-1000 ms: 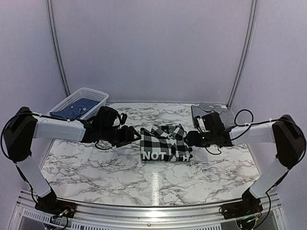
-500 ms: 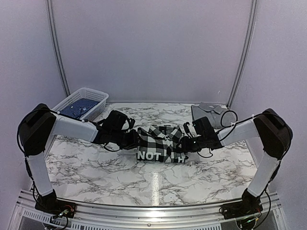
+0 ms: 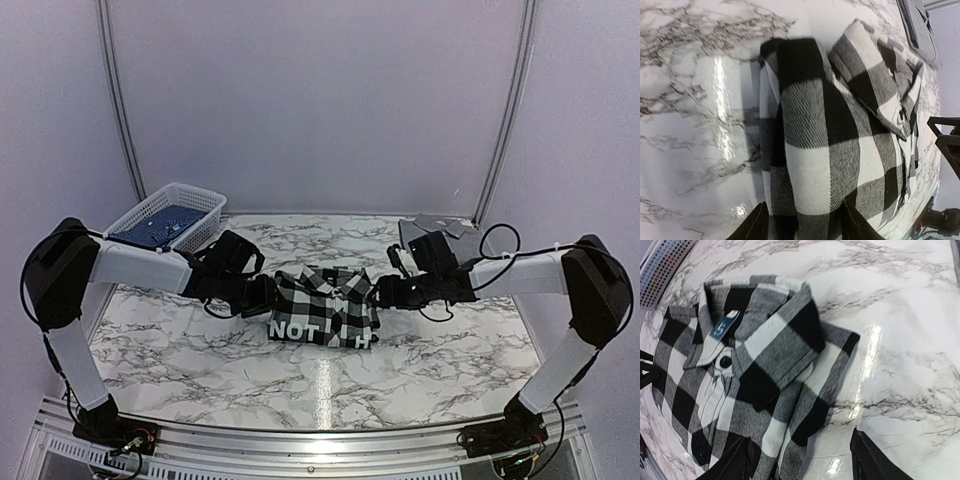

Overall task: Fold and stack the long sleeve shirts
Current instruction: Move the square-folded shirt to the center of the board, then smooth out the square-folded shirt at the center of the board.

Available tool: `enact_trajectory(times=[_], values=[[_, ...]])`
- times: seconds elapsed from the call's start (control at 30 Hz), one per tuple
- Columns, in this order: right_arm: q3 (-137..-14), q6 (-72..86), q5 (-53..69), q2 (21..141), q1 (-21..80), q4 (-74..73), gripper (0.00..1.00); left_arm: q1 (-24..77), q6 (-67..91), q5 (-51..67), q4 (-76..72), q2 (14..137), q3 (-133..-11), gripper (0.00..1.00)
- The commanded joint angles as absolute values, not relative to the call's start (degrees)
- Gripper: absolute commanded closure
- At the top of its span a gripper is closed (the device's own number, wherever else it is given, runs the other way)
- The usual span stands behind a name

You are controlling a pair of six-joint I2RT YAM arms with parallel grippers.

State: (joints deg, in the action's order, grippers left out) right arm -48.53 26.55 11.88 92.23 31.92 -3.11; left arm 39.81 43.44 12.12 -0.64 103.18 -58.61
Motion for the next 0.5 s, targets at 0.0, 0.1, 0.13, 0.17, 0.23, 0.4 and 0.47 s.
enact_trajectory(times=[0.0, 0.1, 0.13, 0.17, 0.23, 0.4, 0.47], values=[[-57.89, 22.31, 9.91, 95.61, 29.68, -8.25, 0.39, 37.66, 37.66, 4.05, 7.62, 99.66, -64.92, 0.5], [-64.32, 20.7, 9.15, 100.07, 29.47, -9.8, 0.42, 37.7, 32.95, 0.5, 11.63, 100.11, -70.67, 0.5], [-66.2, 20.44, 9.14, 101.58, 29.33, -10.04, 0.42, 37.87, 32.28, 0.76, 12.29, 100.74, -72.74, 0.5], [-68.0, 20.13, 9.03, 102.99, 29.18, -10.35, 0.43, 38.22, 31.85, 0.86, 13.2, 102.01, -74.91, 0.5], [-71.25, 19.43, 7.76, 106.2, 29.04, -10.89, 0.44, 39.23, 31.16, 0.42, 15.98, 105.48, -79.85, 0.51], [-77.48, 18.4, 6.64, 111.58, 28.95, -12.3, 0.46, 42.2, 31.58, -3.41, 22.1, 115.29, -91.47, 0.52], [-78.34, 18.16, 7.04, 112.79, 28.98, -12.48, 0.46, 43.0, 31.64, -4.95, 24.1, 119.04, -95.45, 0.5]])
